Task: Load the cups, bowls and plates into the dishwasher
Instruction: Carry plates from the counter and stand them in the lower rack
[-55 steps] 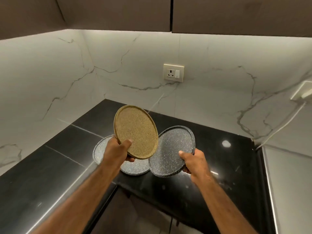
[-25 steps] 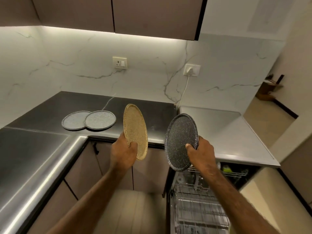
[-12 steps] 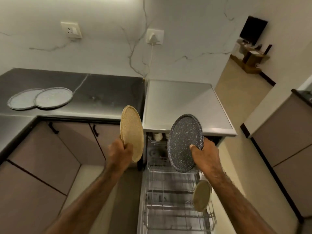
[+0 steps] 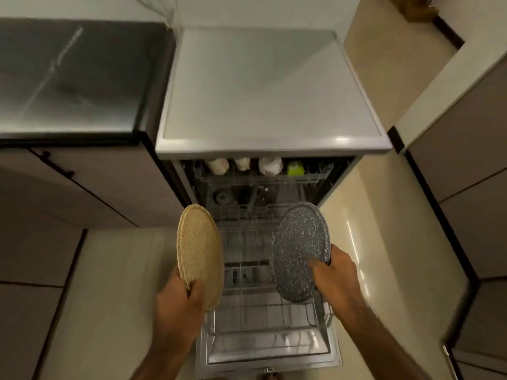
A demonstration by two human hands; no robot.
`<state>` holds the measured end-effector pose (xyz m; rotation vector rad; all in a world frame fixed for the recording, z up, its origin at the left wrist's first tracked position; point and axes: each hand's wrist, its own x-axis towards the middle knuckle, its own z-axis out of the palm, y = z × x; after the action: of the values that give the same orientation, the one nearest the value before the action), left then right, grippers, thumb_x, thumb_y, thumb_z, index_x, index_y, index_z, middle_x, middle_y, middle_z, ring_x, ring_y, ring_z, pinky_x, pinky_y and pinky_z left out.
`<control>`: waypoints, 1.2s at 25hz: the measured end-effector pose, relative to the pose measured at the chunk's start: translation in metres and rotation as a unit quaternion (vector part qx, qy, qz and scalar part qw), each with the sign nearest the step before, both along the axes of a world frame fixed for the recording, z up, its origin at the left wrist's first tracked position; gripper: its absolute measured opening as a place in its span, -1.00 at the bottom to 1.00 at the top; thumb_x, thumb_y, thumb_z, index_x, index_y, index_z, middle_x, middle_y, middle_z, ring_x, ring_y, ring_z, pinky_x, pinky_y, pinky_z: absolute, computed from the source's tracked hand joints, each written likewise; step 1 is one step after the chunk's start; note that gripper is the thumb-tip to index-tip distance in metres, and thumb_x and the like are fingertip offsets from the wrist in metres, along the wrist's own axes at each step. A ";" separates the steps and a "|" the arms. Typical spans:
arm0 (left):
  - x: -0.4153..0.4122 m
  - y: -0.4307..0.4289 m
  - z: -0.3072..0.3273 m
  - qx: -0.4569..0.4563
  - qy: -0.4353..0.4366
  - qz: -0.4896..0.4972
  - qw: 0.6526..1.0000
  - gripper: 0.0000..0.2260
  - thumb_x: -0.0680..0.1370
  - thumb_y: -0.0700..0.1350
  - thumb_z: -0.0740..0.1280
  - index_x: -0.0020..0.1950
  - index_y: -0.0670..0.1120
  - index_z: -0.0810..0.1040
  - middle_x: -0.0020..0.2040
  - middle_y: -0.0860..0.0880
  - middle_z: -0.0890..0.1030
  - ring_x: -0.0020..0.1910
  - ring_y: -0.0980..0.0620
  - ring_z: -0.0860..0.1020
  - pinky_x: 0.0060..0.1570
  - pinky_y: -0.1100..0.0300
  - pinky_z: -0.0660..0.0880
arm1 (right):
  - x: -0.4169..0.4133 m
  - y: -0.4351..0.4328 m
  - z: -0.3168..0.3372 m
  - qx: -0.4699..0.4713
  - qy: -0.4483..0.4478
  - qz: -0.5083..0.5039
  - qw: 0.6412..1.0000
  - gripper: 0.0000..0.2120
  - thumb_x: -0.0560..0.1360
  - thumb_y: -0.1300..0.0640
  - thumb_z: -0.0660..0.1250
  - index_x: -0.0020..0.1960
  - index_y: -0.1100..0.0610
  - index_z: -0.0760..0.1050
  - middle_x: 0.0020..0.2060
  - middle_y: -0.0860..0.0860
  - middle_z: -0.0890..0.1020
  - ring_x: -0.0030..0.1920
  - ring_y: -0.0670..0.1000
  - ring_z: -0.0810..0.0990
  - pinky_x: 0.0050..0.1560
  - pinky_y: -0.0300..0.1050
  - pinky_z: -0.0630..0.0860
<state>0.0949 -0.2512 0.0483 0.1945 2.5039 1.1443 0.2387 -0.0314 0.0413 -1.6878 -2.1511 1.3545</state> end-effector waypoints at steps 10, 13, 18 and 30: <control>0.013 0.042 -0.245 -0.002 -0.018 -0.014 1.000 -0.70 0.52 -0.05 0.22 0.18 -0.13 0.53 -0.20 -0.08 0.60 -0.32 -0.02 0.51 -0.30 0.06 0.52 | -0.005 0.017 -0.231 0.019 -0.058 -0.036 0.998 -0.78 0.52 0.27 0.29 0.12 0.08 0.57 -0.24 -0.06 0.63 -0.28 -0.06 0.61 -0.40 -0.23 0.51; 0.018 0.048 -0.291 -0.009 -0.014 -0.026 1.000 -0.79 0.58 -0.13 0.26 0.16 -0.20 0.52 -0.30 -0.07 0.56 -0.42 -0.01 0.47 -0.42 0.08 0.48 | -0.006 0.019 -0.278 0.023 -0.055 -0.051 0.997 -0.70 0.52 0.31 0.30 0.20 0.09 0.55 -0.21 -0.11 0.61 -0.23 -0.09 0.61 -0.29 -0.17 0.59; 0.024 0.050 -0.328 -0.023 0.009 -0.023 0.999 -0.83 0.59 -0.19 0.28 0.15 -0.22 0.53 -0.32 -0.04 0.53 -0.42 0.06 0.48 -0.40 0.16 0.41 | -0.008 0.028 -0.338 0.052 -0.041 -0.057 0.996 -0.71 0.51 0.27 0.30 0.20 0.10 0.57 -0.12 -0.08 0.65 -0.12 -0.06 0.63 -0.13 -0.11 0.63; 0.044 0.047 -0.359 0.001 -0.001 -0.016 1.000 -0.83 0.60 -0.23 0.29 0.15 -0.22 0.57 -0.30 -0.01 0.54 -0.45 0.21 0.47 -0.47 0.41 0.39 | -0.010 0.040 -0.404 0.033 -0.027 -0.022 0.999 -0.69 0.58 0.27 0.29 0.30 0.13 0.52 0.12 0.04 0.65 0.15 0.05 0.62 0.01 -0.22 0.53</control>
<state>0.1385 -0.2043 -0.3108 0.2325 2.4887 1.1350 0.2285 0.0086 -0.3623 -1.7557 -2.1482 1.2264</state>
